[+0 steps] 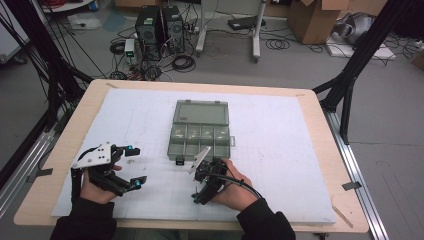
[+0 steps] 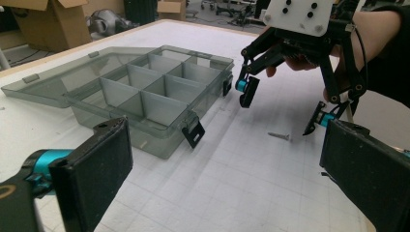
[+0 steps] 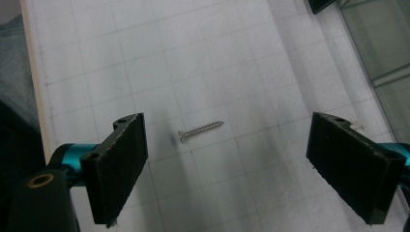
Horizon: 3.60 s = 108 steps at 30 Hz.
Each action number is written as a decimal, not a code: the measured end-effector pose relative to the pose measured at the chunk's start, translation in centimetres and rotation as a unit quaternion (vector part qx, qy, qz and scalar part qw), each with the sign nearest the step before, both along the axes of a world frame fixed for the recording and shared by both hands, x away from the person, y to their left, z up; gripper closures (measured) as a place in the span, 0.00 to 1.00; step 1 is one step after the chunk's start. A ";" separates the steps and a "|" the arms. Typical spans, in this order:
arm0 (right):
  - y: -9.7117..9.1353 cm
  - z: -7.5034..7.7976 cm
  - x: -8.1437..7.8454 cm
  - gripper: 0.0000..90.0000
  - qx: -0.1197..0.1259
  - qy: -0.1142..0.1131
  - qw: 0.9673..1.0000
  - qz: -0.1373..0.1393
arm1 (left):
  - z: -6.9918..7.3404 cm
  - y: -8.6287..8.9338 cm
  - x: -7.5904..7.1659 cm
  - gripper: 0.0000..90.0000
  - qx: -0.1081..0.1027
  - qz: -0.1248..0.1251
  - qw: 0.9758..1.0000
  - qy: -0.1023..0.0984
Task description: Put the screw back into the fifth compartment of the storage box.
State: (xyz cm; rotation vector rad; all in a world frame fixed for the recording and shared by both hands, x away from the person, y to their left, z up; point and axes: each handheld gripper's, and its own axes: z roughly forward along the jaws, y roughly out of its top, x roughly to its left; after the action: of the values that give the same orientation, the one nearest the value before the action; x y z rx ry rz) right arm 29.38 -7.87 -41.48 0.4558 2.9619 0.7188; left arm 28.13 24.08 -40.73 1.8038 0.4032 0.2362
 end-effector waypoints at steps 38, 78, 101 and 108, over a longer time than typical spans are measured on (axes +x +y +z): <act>3.3 0.6 1.4 0.37 -0.137 0.066 0.987 -0.043 | -0.1 0.0 0.0 0.06 0.006 0.002 1.000 -0.001; 3.5 1.0 0.9 0.95 -0.158 0.059 0.985 -0.027 | 0.1 0.0 -0.2 0.06 0.006 0.000 1.000 -0.004; -1.1 5.9 1.8 0.95 0.035 -0.023 0.999 -0.010 | 0.1 0.0 -0.2 0.06 0.005 0.001 1.000 -0.004; -1.2 7.0 2.4 0.94 0.056 -0.050 0.997 0.010 | 0.1 0.1 -0.2 0.06 0.005 0.002 1.000 -0.006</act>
State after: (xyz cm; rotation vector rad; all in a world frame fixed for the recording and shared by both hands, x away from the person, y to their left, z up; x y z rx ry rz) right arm 31.82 -9.03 -34.50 0.3851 2.8484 0.8862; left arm 27.90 24.13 -40.59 1.8104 0.3975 0.2507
